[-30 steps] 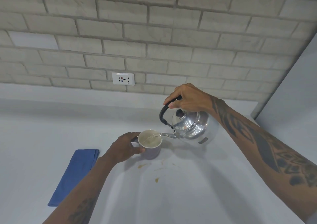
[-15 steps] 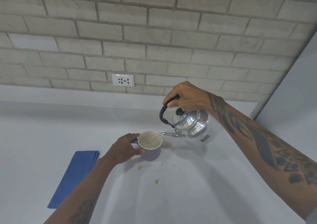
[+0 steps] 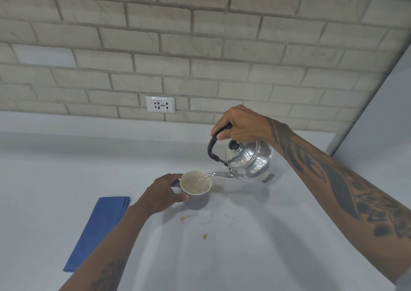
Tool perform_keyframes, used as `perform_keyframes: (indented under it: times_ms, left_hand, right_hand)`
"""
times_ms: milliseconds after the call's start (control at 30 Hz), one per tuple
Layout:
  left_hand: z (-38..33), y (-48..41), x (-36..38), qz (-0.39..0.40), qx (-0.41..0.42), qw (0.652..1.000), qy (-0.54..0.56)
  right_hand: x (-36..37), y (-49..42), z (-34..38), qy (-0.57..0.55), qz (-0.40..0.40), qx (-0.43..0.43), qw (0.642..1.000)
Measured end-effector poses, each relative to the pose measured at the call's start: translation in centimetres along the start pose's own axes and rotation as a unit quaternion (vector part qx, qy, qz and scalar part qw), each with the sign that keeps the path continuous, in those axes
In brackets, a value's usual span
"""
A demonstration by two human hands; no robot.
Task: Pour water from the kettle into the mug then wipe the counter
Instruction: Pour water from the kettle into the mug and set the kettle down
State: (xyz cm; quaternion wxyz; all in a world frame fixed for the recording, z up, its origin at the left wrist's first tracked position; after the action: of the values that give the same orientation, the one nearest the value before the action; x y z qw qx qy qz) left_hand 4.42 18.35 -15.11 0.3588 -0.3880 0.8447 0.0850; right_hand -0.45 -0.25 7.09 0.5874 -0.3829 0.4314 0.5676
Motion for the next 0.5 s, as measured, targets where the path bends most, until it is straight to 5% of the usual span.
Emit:
perform_keyframes:
  times_ms: [367, 500]
  left_hand:
    - [0.3, -0.2, 0.0, -0.007, 0.007, 1.0, 0.006]
    - [0.3, -0.2, 0.1, -0.006, 0.006, 1.0, 0.008]
  right_hand:
    - [0.1, 0.4, 0.5, -0.007, 0.016, 0.011, 1.0]
    - [-0.4, 2.0, 1.0, 0.006, -0.035, 0.003, 0.999]
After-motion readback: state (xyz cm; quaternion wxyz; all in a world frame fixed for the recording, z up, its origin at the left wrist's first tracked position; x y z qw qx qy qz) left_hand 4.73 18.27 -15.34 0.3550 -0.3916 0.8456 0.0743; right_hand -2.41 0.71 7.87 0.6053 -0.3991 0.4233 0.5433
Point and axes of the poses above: each hand's wrist, its own y-axis away from the middle knuckle, its own x-axis out of the palm, z = x × y, the point moved 8 cm from there along -y, towards the middle knuckle, and after that the axes turned 13 degrees about x, right-handed, at the moved point
